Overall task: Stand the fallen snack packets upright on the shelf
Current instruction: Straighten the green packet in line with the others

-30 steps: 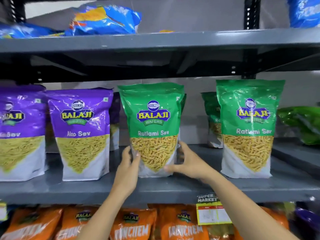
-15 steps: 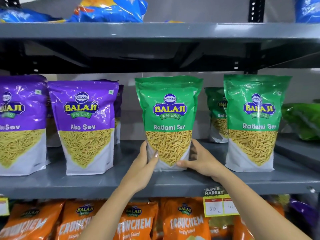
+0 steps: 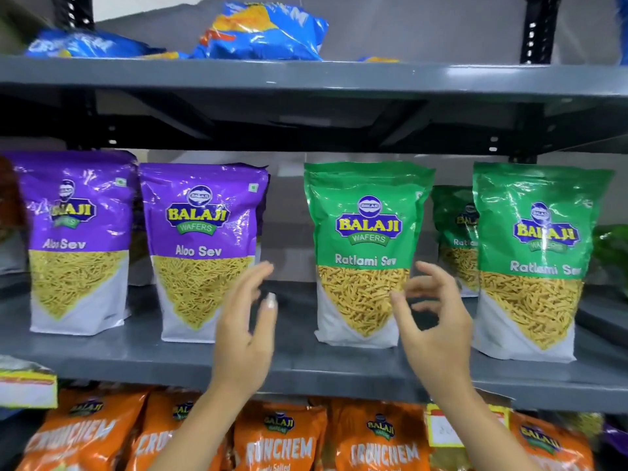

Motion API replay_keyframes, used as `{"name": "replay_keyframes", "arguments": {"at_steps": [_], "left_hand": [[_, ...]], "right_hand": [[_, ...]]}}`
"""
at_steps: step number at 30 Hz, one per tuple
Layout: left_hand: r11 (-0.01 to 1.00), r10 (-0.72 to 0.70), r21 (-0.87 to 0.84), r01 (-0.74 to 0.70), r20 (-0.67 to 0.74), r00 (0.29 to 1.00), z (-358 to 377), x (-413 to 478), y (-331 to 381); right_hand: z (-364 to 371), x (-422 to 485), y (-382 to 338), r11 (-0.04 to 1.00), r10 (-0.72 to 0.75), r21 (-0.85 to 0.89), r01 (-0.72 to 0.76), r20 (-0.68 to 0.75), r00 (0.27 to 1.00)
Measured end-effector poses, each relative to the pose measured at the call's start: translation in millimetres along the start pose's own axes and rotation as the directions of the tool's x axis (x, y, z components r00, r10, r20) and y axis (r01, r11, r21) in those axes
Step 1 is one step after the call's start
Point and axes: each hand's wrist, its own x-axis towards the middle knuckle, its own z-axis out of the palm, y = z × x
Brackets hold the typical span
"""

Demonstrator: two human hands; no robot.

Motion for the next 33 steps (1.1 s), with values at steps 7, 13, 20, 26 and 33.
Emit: {"name": "replay_keyframes", "arguments": {"at_steps": [7,13,20,26,33], "left_hand": [[0.924,-0.32,0.096,0.37,-0.335,0.886,-93.5,33.8,-72.2],[0.765,-0.565,0.357,0.536,-0.028,0.825,-95.7,30.5,-77.5],[0.748,-0.561,0.484,0.454,0.096,0.822,-100.8,24.0,-81.2],[0.734,-0.558,0.522,0.433,0.102,0.823,-99.5,21.3,-80.6],[0.709,-0.572,0.554,0.435,0.091,0.815,-100.0,21.3,-80.0]], "right_hand": [[141.7,-19.2,-45.9,0.989,0.093,0.058,-0.139,0.486,0.869],[197.8,-25.0,-32.1,0.895,0.369,-0.117,-0.43,0.736,0.568],[192.4,-24.5,-20.9,0.867,0.423,-0.134,-0.479,0.704,0.57],[191.9,-23.9,-11.9,0.83,0.462,-0.097,-0.549,0.672,0.579],[192.5,-25.5,-11.0,0.82,0.425,-0.034,-0.571,0.705,0.567]]}}
